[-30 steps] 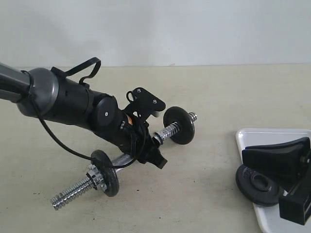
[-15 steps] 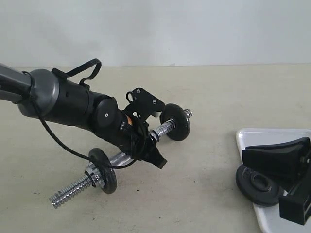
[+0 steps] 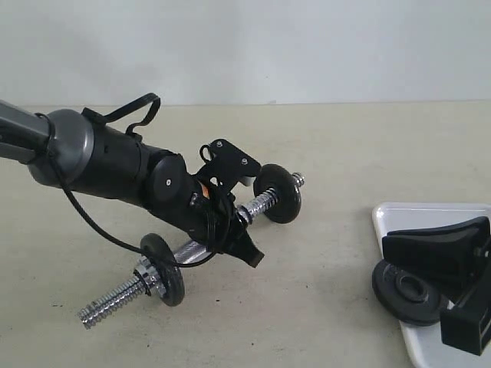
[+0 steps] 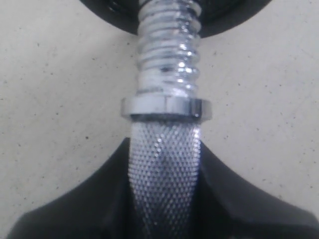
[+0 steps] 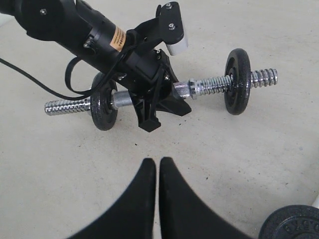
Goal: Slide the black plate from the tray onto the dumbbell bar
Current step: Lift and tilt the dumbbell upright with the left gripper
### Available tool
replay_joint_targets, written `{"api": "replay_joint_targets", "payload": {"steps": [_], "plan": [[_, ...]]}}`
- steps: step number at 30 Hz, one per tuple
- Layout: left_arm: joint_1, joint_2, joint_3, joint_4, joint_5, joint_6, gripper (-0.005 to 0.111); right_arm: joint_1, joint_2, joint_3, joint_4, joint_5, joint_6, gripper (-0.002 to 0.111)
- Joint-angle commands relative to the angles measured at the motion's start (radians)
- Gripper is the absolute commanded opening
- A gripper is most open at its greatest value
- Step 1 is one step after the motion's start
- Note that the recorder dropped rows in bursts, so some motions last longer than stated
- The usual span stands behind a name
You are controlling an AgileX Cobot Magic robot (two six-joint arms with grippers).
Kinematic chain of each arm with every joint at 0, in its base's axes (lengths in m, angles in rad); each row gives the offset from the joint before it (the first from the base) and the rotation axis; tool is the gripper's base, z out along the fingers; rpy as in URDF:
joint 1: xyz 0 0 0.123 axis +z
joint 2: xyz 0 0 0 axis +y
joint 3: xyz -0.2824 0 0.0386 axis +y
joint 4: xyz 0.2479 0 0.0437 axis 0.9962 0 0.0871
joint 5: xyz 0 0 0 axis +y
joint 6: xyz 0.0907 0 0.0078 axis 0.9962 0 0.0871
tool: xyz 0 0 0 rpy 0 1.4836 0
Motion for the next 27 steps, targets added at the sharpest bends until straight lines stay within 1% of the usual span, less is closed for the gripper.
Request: {"api": "replay_joint_targets", "payload": {"steps": [1, 5, 11, 17, 27], "plan": [[-0.001, 0.006, 0.010, -0.007, -0.046, -0.010, 0.004, 0.001, 0.002, -0.006, 0.000, 0.016, -0.003, 0.000], [-0.001, -0.012, 0.010, -0.007, -0.054, -0.010, 0.004, 0.001, 0.002, -0.006, 0.000, 0.024, -0.003, 0.000], [-0.001, -0.120, 0.010, -0.007, -0.075, -0.010, 0.004, 0.001, 0.002, -0.006, 0.000, 0.024, -0.003, 0.000], [-0.001, -0.179, 0.010, -0.007, -0.072, -0.010, 0.004, 0.001, 0.002, -0.006, 0.000, 0.024, -0.003, 0.000], [-0.001, -0.184, 0.010, -0.007, -0.072, -0.010, 0.004, 0.001, 0.002, -0.006, 0.000, 0.024, 0.000, 0.000]]}}
